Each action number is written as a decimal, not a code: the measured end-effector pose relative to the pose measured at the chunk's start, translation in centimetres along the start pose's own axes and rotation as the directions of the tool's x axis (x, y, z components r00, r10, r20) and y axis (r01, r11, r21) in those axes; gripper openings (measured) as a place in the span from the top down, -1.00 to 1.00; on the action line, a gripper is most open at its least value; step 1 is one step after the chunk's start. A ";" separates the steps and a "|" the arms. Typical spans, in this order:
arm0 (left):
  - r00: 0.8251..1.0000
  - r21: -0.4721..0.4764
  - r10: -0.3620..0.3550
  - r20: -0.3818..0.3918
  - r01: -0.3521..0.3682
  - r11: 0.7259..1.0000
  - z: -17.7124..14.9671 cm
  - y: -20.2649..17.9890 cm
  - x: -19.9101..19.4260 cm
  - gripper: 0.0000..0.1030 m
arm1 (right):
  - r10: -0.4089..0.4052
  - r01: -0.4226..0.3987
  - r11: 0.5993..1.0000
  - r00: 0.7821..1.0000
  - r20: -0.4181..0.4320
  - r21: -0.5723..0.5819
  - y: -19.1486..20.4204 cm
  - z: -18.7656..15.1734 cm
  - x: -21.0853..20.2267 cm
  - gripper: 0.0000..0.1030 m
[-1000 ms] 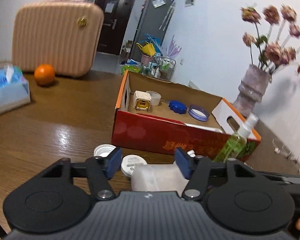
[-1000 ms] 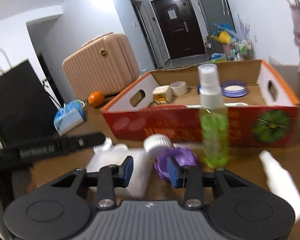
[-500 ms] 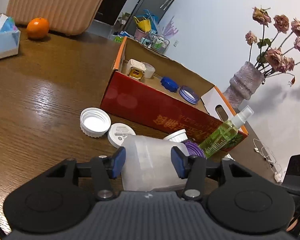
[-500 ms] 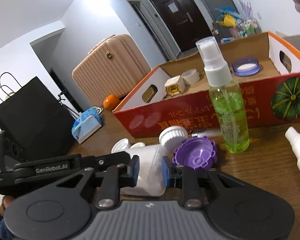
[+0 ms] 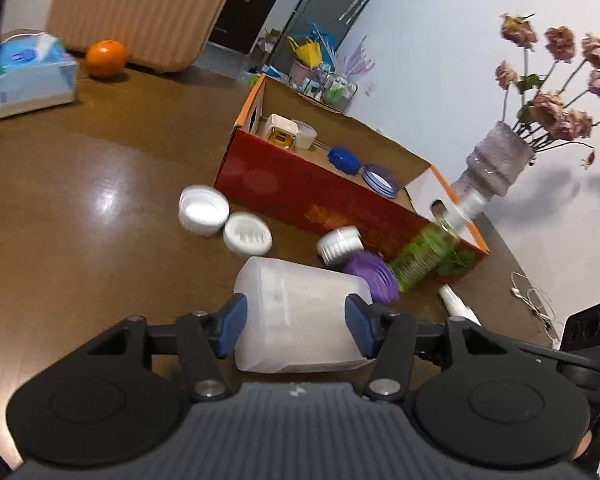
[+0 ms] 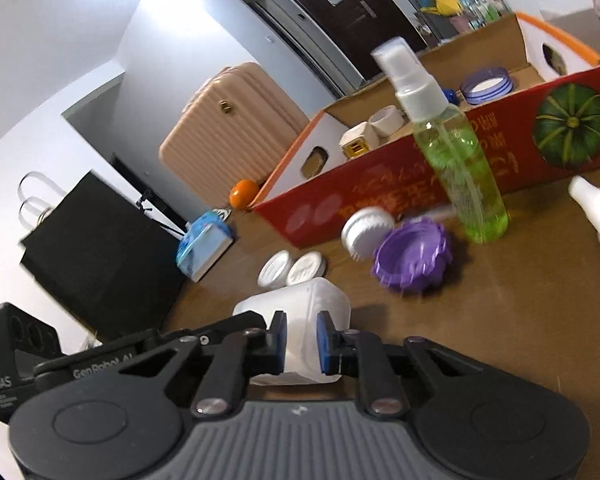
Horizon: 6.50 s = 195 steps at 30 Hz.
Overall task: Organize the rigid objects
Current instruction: 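Carry the white plastic container with both tools and lower it into the box, then open both tools to release the container in the box, then withdraw both tools from the box toward the white caps on the table, then grasp the white screw cap with the left tool while the right tool grasps the white barcode lid, then carry the white cap and barcode lid into the box and open both tools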
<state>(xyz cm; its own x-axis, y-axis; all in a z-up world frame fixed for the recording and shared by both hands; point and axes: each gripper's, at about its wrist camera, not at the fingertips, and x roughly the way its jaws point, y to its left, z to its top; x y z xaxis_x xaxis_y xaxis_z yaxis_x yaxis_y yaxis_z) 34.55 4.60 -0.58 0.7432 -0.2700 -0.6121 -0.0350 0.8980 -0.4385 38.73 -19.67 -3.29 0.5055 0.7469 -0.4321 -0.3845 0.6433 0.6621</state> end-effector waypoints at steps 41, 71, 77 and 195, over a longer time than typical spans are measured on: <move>0.964 0.059 -0.178 0.196 0.170 0.984 19.4 -9.2 5.6 0.23 | -0.130 0.131 0.991 0.991 0.022 -0.009 -1.7 24.4 3.0 0.71; 0.979 0.297 0.177 0.100 -0.199 0.934 14.7 -3.0 4.7 -0.53 | -0.476 0.479 0.830 0.875 0.086 -0.286 0.7 19.7 -7.0 0.21; 0.963 0.326 0.203 0.178 -0.252 0.911 11.5 -2.0 -2.6 -0.75 | -0.482 0.527 0.796 0.850 0.215 -0.298 4.8 14.0 -13.8 0.01; 0.980 0.397 -0.043 0.196 -0.039 0.917 3.8 -6.9 -4.2 0.21 | -0.396 0.488 0.813 0.863 0.314 -0.318 1.4 6.8 -12.9 0.24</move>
<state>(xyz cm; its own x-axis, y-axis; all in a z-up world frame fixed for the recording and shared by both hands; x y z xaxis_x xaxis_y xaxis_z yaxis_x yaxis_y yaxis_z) 34.18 0.82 7.49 0.8607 -0.2352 -0.4516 0.2042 0.9719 -0.1169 36.93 -29.53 7.44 0.8309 0.3371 -0.4428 -0.3113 0.9411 0.1324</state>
